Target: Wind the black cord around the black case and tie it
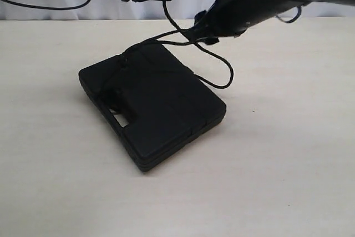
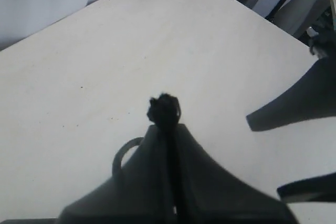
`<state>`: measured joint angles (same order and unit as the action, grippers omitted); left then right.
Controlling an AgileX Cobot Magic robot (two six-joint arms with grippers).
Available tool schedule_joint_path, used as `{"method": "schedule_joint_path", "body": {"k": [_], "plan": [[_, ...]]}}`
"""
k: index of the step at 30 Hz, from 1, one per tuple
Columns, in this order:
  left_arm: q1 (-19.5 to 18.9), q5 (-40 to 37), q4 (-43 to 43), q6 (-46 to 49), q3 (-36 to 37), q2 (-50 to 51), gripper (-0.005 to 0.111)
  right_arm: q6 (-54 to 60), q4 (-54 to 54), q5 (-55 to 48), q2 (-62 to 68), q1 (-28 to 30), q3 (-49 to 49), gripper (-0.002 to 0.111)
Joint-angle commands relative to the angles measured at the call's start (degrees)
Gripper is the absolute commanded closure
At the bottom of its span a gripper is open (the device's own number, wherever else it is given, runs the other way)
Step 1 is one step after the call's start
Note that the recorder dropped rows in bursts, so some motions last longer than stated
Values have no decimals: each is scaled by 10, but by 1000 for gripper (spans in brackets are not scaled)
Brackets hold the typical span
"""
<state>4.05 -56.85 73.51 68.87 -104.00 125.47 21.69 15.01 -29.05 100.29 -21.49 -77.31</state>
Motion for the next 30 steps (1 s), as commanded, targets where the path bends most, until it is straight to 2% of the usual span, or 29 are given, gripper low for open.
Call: {"method": "schedule_joint_path", "body": {"k": [1,4,11,15,18,20,23,26,30], "plan": [[0,-12,8,3,-3,-27,107,-19,-24,5,-69,2,-3,67],[0,-28,22,0,-3,-35,107,-4,-24,12,-89,2,-3,75],[11,-60,45,0,-3,-37,107,37,-31,-45,-78,12,-7,75],[31,-47,50,0,-3,-37,107,10,-69,-106,-50,71,-37,75],[49,-7,50,0,-3,-37,107,1,-37,-174,-14,130,-71,75],[60,34,48,0,-3,-37,107,110,30,-222,5,155,-80,75],[77,93,48,0,-3,-37,107,315,164,-258,26,164,-79,75],[89,127,48,0,-3,-37,107,385,254,-212,46,154,-79,75],[97,130,47,0,-3,-37,107,469,294,-179,80,135,-79,75]]}}
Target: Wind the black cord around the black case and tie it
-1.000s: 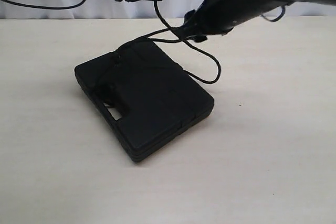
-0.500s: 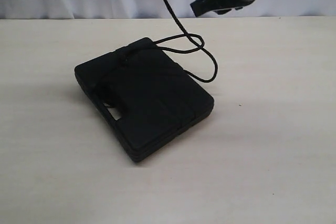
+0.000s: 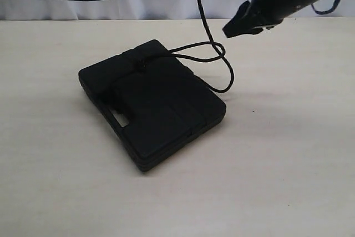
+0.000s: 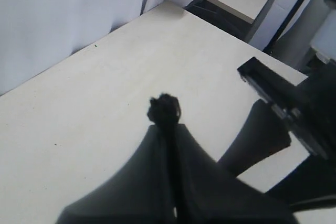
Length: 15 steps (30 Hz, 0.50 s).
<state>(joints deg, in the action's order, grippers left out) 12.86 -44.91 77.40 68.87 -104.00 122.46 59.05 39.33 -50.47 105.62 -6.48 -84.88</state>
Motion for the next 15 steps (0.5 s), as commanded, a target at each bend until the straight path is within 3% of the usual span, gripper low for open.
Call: {"method": "schedule_joint_path", "body": {"k": [1,15], "plan": [[9,10,8,0,-3,-7,107,112,52,40,35,-20,-3,75],[9,5,7,0,-3,-7,107,109,52,150,87,-43,-3,77]]}}
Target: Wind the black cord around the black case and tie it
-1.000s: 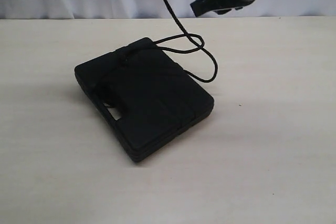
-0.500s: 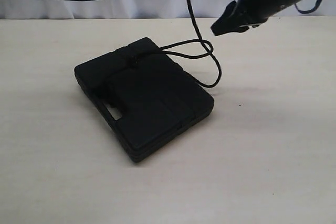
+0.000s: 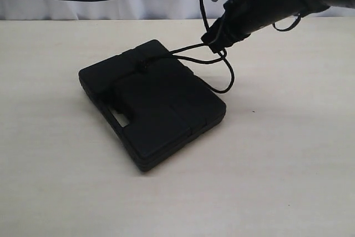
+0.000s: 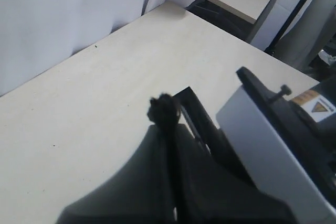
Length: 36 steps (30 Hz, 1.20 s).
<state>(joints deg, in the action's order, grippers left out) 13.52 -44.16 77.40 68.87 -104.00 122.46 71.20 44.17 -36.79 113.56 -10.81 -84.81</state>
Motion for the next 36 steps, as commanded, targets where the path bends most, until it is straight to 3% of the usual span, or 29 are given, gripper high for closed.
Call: {"method": "schedule_joint_path", "body": {"k": [1,4,7,9,10,12,15,18,20,26,36], "plan": [[2,-2,7,0,-3,-7,107,-12,2,13,9,1,-4,81],[2,-5,7,0,-3,-7,107,-14,-2,12,17,1,-4,103],[2,-9,-29,0,-3,-7,101,-43,-3,11,16,2,-4,104],[1,-12,-113,-28,-3,-7,82,-79,-39,7,0,3,-4,104],[-1,-15,-183,-79,-3,-7,67,-113,-70,7,-14,3,-4,104],[-12,-39,-291,-133,-3,-15,52,-169,-103,10,-33,9,-4,104],[-40,-113,-462,-280,-3,-48,50,-241,-106,14,-56,38,-4,104],[-63,-258,-613,-464,0,-53,50,-259,-106,4,-61,61,-4,104],[-64,-258,-672,-538,39,-53,50,-260,-106,4,-60,63,-4,104],[-62,-251,-640,-562,171,-52,50,-258,-106,-12,-60,63,-4,104],[-62,-96,-513,-567,279,-52,50,-258,-106,-25,-60,63,-4,104]]}}
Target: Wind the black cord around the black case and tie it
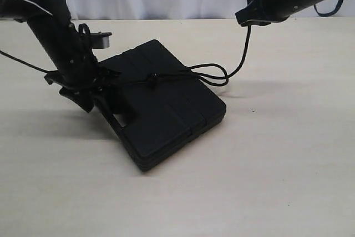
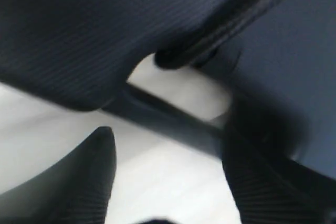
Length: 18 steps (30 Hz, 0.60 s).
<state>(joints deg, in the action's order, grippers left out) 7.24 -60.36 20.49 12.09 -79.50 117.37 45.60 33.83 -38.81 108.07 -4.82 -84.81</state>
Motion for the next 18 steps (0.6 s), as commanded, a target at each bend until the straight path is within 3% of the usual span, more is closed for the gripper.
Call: {"method": "schedule_joint_path", "body": {"k": [1,9,10,11,14,18], "plan": [[1,84,60,1,42,-1,50,-3,-3,-5,-5,3,-4,104],[1,158,59,1,84,-1,52,-4,-3,-11,-5,3,-4,104],[1,164,57,1,84,-1,57,-7,-3,-11,-5,3,-4,104],[1,177,58,1,84,-1,73,-20,-3,-11,-5,3,-4,104],[-2,198,39,14,84,-6,107,-34,-3,-13,-5,3,-4,104],[-42,202,47,12,84,-47,107,-44,-3,-29,-6,32,-4,104]]}}
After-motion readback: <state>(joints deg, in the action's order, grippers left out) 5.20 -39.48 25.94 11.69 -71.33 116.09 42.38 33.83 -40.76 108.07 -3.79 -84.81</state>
